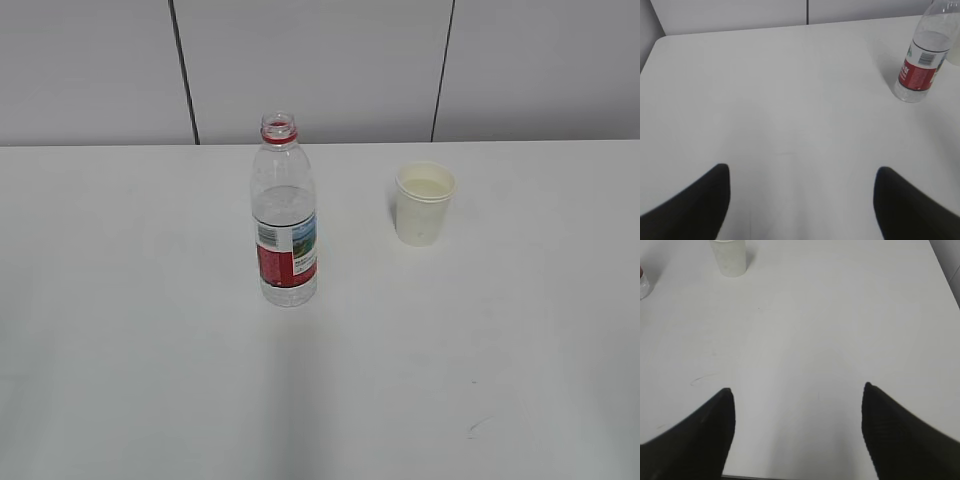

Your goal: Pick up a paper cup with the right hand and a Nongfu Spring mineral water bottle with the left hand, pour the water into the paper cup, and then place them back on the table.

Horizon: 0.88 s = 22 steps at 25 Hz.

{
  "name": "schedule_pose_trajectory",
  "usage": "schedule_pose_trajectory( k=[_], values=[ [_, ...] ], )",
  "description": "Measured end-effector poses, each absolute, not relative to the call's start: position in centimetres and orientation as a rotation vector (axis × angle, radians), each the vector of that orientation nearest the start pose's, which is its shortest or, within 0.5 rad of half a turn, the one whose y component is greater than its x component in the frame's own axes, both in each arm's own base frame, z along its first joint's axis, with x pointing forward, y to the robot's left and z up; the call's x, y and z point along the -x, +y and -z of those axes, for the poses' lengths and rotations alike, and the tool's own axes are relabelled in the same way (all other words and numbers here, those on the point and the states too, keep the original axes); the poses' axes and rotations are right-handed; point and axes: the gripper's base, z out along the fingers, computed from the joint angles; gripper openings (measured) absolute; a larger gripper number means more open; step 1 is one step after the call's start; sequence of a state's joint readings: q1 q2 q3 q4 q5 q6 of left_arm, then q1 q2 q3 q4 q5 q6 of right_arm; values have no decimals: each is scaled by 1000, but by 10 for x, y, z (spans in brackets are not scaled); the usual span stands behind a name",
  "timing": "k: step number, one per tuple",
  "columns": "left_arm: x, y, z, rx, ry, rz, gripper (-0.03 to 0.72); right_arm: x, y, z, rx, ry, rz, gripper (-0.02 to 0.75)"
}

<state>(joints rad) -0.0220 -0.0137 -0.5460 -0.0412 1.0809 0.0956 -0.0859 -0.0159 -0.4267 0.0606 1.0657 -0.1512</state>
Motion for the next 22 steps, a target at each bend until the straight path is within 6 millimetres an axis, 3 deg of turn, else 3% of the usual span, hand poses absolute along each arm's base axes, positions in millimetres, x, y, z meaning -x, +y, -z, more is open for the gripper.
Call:
schedule_pose_trajectory(
  k=[22],
  values=[
    [14, -3, -288, -122, 2000, 2, 529, -1, 5, -256, 70, 2105, 69, 582]
  ],
)
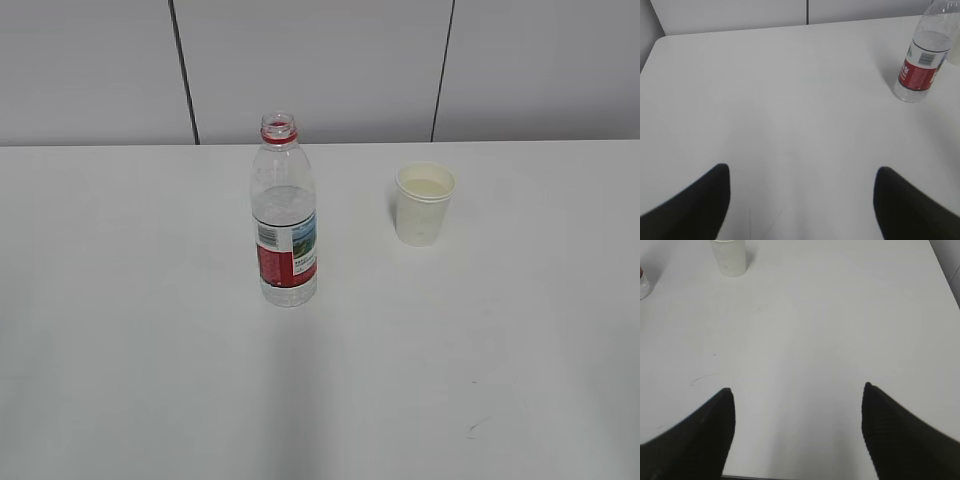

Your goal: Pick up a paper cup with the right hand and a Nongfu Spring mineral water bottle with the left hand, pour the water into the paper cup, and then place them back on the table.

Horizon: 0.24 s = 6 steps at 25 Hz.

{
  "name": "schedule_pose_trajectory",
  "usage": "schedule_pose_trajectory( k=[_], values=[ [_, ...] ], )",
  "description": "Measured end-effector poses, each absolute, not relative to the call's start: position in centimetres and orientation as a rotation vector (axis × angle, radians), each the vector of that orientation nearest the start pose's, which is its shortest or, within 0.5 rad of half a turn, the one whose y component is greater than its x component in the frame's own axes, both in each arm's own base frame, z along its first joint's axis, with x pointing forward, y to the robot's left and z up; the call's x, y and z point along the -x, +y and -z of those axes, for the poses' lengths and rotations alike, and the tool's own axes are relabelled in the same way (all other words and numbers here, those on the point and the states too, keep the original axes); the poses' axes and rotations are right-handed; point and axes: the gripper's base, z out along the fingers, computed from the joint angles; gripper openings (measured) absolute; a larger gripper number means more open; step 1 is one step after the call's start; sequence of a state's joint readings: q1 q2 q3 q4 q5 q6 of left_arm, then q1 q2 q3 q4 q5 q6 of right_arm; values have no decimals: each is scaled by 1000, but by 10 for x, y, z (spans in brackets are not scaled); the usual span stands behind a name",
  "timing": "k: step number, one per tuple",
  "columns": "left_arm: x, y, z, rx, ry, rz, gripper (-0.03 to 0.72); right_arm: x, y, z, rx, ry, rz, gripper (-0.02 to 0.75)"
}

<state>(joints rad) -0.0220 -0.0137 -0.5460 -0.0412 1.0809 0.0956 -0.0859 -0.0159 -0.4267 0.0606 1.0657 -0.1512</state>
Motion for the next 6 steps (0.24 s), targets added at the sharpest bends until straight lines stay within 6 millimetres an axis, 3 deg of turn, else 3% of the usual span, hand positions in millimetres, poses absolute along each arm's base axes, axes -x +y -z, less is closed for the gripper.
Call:
schedule_pose_trajectory(
  k=[6],
  values=[
    [14, -3, -288, -122, 2000, 2, 529, -1, 5, -256, 70, 2105, 69, 582]
  ],
)
